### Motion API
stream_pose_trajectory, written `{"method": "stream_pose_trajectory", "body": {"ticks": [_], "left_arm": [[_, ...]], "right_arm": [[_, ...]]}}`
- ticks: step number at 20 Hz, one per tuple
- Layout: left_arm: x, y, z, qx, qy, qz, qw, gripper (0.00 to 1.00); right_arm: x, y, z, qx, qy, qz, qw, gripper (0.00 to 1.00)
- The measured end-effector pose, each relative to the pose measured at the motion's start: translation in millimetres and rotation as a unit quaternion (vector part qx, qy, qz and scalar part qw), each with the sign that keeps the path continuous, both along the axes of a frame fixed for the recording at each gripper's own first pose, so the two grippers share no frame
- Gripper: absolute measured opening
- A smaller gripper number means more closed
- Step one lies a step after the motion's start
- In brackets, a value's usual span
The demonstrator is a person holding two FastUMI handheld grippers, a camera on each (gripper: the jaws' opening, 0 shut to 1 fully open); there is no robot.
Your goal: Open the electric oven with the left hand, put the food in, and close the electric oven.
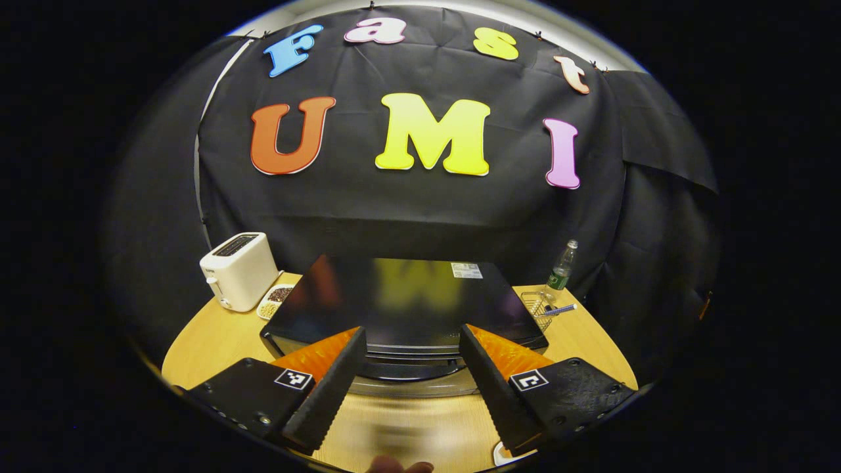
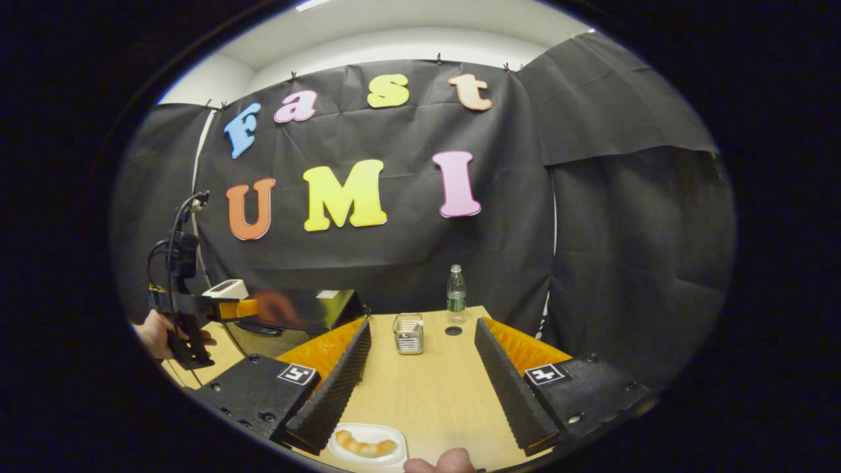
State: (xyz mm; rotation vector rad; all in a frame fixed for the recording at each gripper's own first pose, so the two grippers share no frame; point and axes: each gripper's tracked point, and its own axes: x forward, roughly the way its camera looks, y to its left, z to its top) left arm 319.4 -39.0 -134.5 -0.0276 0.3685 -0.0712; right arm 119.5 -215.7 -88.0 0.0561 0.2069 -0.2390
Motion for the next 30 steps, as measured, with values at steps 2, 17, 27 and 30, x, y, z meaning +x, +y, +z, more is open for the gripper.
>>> {"method": "stream_pose_trajectory", "body": {"ticks": [2, 17, 27, 30], "left_arm": [[10, 4, -10, 0.004, 0.01, 0.003, 1.0, 0.94], [-4, 13, -41, 0.035, 0.051, -0.009, 0.998, 0.96], [-81, 20, -81, 0.003, 0.134, -0.023, 0.991, 0.96], [-111, 22, -113, -0.027, 0.183, -0.019, 0.982, 0.95]], "right_arm": [[1, -8, -9, 0.003, 0.011, -0.006, 1.0, 1.0], [-5, 9, -16, 0.018, 0.027, -0.011, 0.999, 1.0], [-36, 41, -2, 0.004, 0.016, -0.008, 1.0, 1.0], [-51, 50, 3, -0.009, 0.015, -0.005, 1.0, 1.0]]}}
